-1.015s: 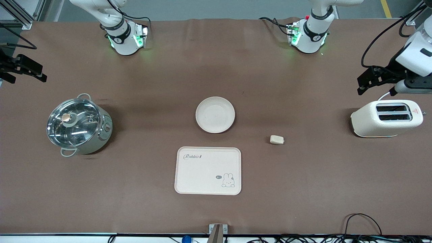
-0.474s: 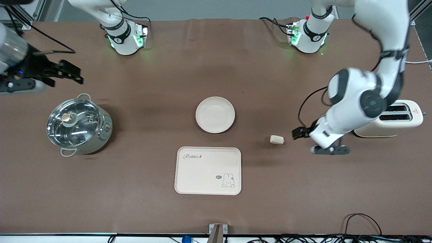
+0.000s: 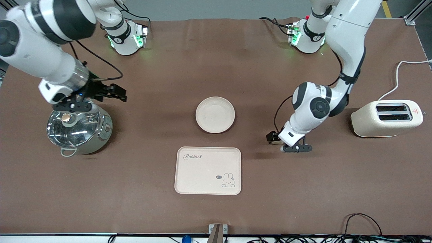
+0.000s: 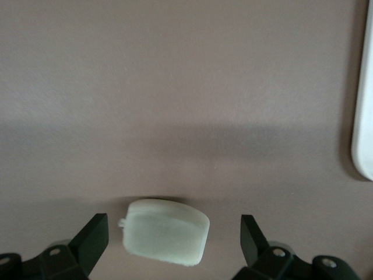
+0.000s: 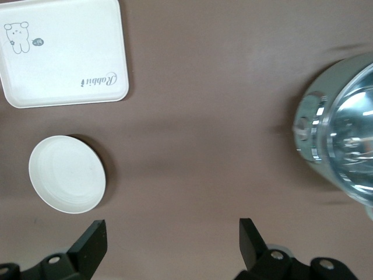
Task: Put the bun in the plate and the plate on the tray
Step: 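Grasp the bun with the left gripper while the right gripper approaches the plate, then set the bun on the plate with the left gripper while the right gripper reaches, then grasp the plate rim with the right gripper while the left gripper withdraws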
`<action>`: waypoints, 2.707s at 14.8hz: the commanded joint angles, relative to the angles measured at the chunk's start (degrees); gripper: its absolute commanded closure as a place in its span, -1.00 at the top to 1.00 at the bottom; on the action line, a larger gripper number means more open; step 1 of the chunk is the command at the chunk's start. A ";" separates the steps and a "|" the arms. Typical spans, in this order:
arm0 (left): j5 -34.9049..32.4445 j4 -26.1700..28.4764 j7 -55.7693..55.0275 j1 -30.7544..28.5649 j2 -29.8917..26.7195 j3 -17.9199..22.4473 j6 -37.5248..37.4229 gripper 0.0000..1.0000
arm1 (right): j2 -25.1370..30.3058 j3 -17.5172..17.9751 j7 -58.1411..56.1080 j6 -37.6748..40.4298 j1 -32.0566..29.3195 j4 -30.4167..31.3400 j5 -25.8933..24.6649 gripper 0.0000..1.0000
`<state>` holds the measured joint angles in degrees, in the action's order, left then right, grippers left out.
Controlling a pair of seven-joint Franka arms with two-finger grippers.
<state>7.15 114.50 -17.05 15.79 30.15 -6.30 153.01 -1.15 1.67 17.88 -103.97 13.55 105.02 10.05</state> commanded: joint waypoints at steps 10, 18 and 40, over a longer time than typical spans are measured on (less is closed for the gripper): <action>0.85 3.54 -2.53 2.92 -1.93 0.06 6.52 -0.60 | -8.60 -0.52 14.20 -34.62 19.05 19.16 6.38 1.00; 0.24 -8.32 -37.32 19.18 -0.28 -0.03 -8.08 -0.58 | -17.47 -0.44 23.16 -50.79 25.90 21.72 6.39 1.00; -10.49 -24.85 -8.48 4.71 -3.77 1.11 -30.76 1.00 | -26.98 -0.26 25.98 -64.34 28.99 20.40 7.53 -0.99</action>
<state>-2.30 91.39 -32.15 23.63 27.15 -4.75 124.20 -27.48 1.71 43.62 -168.10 42.02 125.46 16.54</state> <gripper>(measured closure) 0.000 0.956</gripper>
